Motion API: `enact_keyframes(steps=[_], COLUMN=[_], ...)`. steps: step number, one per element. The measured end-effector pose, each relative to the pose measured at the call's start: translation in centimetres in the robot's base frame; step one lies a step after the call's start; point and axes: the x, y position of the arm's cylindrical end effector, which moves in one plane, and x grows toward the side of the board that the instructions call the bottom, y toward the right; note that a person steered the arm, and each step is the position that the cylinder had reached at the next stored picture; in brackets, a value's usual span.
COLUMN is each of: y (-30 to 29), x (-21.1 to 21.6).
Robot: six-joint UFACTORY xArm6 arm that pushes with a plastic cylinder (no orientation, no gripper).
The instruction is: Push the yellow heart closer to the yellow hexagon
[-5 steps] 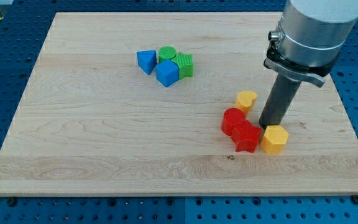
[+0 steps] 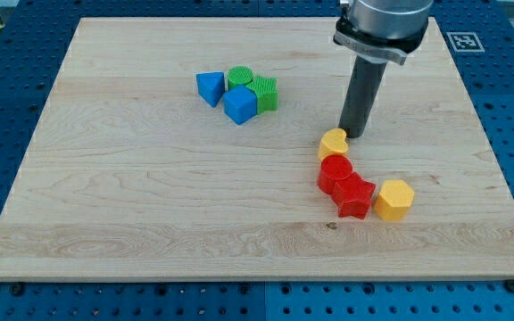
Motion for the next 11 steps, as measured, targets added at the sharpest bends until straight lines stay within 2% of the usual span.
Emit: enact_keyframes(steps=[2,3,6,9,10,11], y=[-7.2,-7.4,-0.7,2.8,6.7,8.5], x=[-0.6,-0.3,2.7,5.2,3.2,-2.5])
